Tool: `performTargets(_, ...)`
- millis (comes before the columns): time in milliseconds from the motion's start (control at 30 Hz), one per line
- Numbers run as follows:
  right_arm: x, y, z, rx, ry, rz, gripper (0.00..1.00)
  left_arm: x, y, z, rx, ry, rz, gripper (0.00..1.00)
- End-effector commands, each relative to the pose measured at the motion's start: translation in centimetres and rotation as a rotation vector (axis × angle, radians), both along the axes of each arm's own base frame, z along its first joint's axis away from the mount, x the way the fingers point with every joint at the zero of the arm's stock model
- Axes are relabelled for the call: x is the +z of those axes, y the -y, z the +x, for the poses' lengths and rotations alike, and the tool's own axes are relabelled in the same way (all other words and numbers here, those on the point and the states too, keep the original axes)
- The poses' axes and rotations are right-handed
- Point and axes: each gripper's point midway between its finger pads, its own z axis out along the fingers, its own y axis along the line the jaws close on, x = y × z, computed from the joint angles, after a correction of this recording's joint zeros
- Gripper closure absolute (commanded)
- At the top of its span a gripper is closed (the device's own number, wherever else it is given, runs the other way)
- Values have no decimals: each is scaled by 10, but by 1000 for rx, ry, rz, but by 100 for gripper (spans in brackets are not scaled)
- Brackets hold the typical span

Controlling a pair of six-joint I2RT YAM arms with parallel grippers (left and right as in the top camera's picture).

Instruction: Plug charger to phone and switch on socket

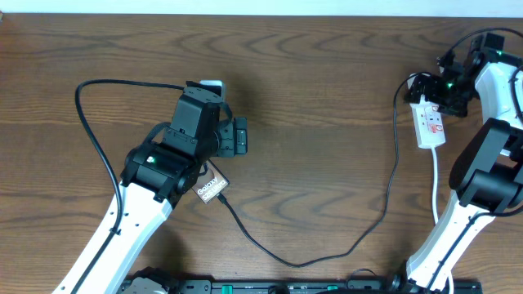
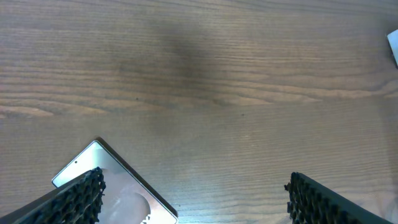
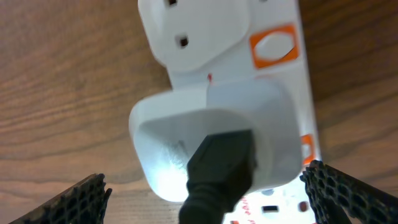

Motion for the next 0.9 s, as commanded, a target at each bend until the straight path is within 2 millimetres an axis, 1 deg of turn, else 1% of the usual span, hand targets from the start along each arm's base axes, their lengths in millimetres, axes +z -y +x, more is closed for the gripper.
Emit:
performTargets(0,7,5,9,-17,18,-30,1,2,-2,0,0,10,14,8)
performTargets(67,8,4,9,-15,19,-25,1,2,-2,0,0,9,14,8)
performTargets(300,12,-14,14,18,55,76,1,2,-2,0,0,9,14,8)
performTargets(633,6,-16,8,18,32,83,1,2,-2,0,0,8,14,8)
performTargets(867,2,-18,8,20,35,87,1,1,-2,0,0,7,15,8)
